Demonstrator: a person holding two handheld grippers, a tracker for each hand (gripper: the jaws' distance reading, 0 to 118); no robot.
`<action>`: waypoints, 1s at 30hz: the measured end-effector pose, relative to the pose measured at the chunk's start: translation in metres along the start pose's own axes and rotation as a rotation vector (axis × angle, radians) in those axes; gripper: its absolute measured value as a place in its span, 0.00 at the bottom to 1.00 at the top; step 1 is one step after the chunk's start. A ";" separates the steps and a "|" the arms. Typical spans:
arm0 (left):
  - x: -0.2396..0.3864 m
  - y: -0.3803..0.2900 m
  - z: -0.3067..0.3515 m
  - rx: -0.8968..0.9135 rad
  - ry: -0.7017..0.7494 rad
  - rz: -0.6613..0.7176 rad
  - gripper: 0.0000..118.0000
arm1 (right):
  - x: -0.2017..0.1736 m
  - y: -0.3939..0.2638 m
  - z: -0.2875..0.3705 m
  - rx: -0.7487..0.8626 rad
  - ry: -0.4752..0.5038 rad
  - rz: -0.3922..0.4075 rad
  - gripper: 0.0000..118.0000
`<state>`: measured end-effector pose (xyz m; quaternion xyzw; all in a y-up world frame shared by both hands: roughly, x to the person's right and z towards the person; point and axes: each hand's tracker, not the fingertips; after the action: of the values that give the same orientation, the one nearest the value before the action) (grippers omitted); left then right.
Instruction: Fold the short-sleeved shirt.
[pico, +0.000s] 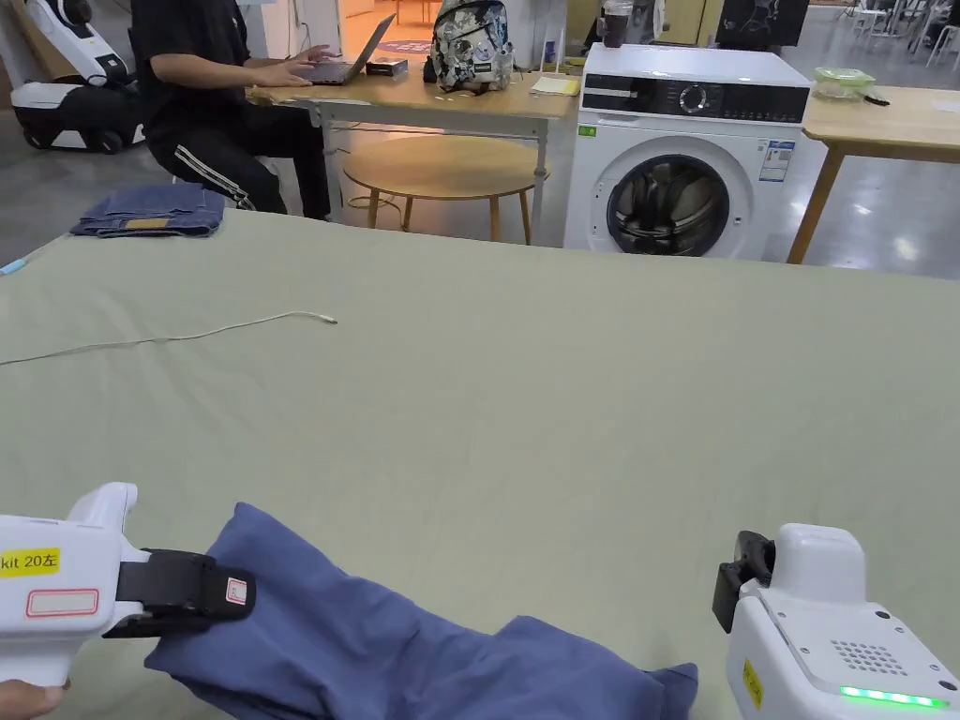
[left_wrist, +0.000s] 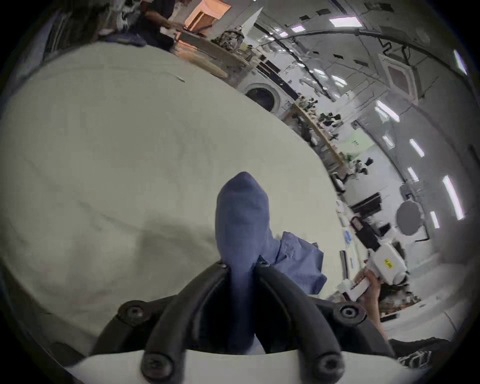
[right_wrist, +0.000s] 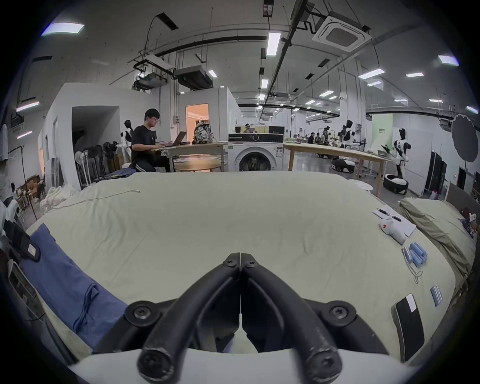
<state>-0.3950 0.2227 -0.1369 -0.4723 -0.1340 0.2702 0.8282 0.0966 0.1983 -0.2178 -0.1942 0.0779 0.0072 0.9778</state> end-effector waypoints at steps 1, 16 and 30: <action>0.003 0.001 0.002 0.001 0.022 -0.003 0.05 | -0.001 0.000 0.000 0.001 0.004 -0.002 0.00; 0.115 0.000 -0.055 -0.115 -0.030 -0.178 0.05 | 0.007 -0.003 0.003 -0.005 0.003 -0.017 0.00; 0.213 -0.025 -0.199 -0.313 0.022 -0.360 0.05 | 0.025 -0.012 0.009 -0.027 -0.037 -0.043 0.00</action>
<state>-0.1181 0.1935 -0.2254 -0.5661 -0.2473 0.0889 0.7813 0.1236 0.1901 -0.2087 -0.2089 0.0556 -0.0093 0.9763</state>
